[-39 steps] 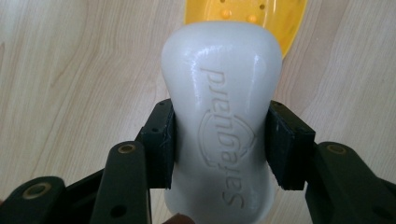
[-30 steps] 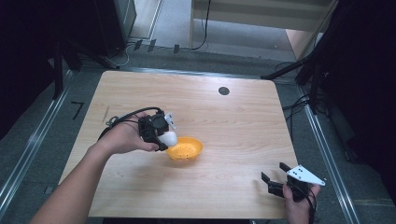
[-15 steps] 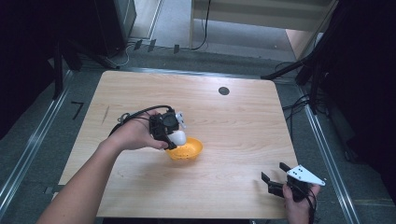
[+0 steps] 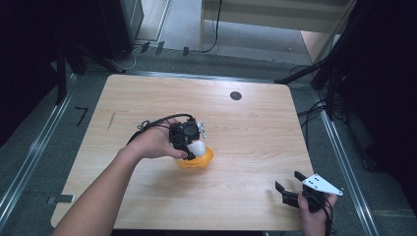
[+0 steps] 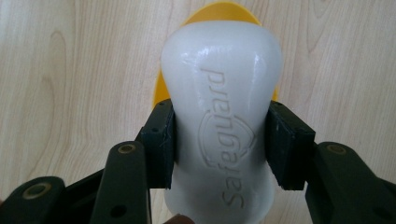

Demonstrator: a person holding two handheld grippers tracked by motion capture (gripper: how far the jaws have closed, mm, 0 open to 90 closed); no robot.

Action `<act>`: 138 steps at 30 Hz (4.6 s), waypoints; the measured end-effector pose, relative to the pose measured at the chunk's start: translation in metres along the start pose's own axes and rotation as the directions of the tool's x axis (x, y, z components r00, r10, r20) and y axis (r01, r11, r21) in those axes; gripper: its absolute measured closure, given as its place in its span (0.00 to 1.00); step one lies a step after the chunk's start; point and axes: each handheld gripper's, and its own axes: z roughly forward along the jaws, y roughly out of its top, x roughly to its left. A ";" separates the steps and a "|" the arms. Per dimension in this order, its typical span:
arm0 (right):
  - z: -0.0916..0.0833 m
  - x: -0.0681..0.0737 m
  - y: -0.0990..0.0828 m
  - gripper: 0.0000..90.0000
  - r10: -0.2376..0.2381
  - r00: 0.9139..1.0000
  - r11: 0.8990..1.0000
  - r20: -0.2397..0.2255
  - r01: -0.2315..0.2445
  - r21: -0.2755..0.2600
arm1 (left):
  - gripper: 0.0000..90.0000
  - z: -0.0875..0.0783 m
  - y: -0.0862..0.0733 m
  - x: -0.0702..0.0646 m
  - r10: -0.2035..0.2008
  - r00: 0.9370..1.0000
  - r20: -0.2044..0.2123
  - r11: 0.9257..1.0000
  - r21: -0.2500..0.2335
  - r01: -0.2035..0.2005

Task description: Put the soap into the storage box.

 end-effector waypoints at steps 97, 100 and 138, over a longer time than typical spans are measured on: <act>0.000 0.000 0.000 0.16 -0.002 1.000 1.000 0.001 0.002 0.003 | 0.52 -0.031 -0.098 0.012 -0.183 0.979 -0.087 0.983 -0.042 0.180; 0.001 0.000 0.000 0.16 -0.002 1.000 1.000 0.001 0.002 0.004 | 0.52 -0.029 -0.110 0.011 -0.206 0.974 -0.093 0.978 -0.044 0.203; 0.001 0.001 0.000 0.16 -0.005 1.000 1.000 0.015 0.005 0.012 | 0.01 -0.001 -0.240 -0.065 -0.649 0.728 -0.223 0.730 -0.451 0.513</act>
